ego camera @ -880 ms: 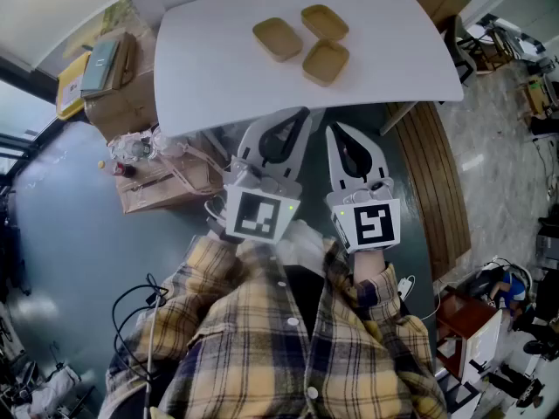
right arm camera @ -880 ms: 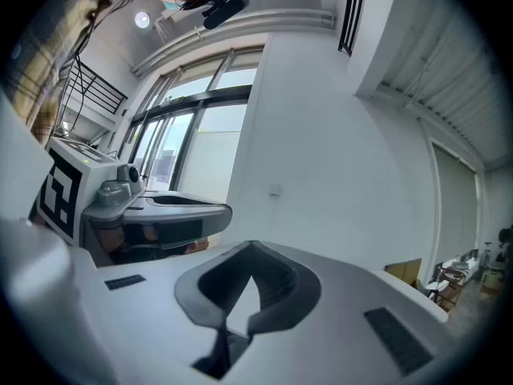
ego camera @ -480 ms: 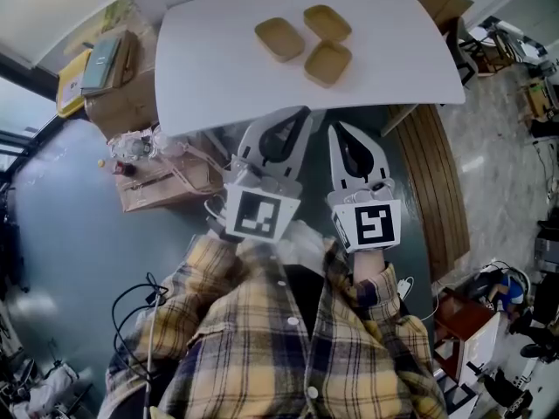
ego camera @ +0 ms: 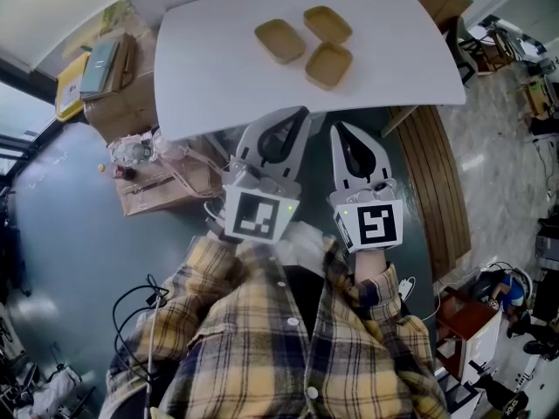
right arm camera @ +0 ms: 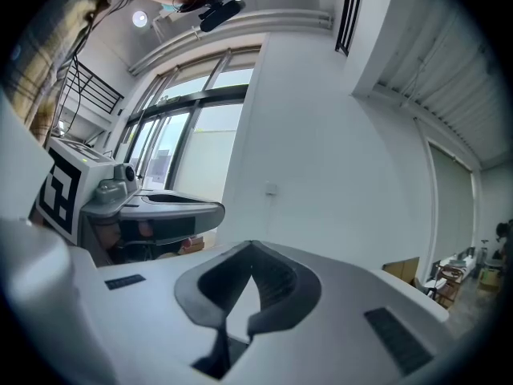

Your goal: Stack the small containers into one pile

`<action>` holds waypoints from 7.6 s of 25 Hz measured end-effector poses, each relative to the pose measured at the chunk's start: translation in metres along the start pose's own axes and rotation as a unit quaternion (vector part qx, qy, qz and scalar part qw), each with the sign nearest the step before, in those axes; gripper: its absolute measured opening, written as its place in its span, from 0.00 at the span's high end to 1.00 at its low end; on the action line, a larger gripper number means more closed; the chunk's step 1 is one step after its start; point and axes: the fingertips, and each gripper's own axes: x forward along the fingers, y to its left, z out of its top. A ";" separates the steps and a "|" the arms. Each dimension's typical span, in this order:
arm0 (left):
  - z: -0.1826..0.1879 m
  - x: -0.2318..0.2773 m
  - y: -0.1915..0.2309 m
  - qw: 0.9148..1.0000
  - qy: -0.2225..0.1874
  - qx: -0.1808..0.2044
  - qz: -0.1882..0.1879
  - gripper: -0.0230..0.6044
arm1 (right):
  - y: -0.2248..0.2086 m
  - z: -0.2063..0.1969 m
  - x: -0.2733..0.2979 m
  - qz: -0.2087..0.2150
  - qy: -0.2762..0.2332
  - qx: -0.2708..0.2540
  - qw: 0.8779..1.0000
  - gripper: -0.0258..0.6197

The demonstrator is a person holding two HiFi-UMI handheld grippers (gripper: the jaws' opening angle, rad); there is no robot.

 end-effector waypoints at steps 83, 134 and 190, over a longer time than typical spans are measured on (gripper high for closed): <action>-0.166 0.304 0.204 0.972 0.160 -0.060 0.161 0.93 | -0.223 -0.070 0.349 0.171 0.053 0.014 0.984 0.94; -0.404 0.189 0.176 0.772 0.467 -0.380 0.203 0.91 | -0.219 -0.103 0.344 0.171 0.101 0.018 0.980 0.94; -0.342 0.267 0.026 0.847 0.494 -0.191 -0.056 0.91 | -0.279 -0.123 0.281 0.077 0.110 0.056 0.989 0.94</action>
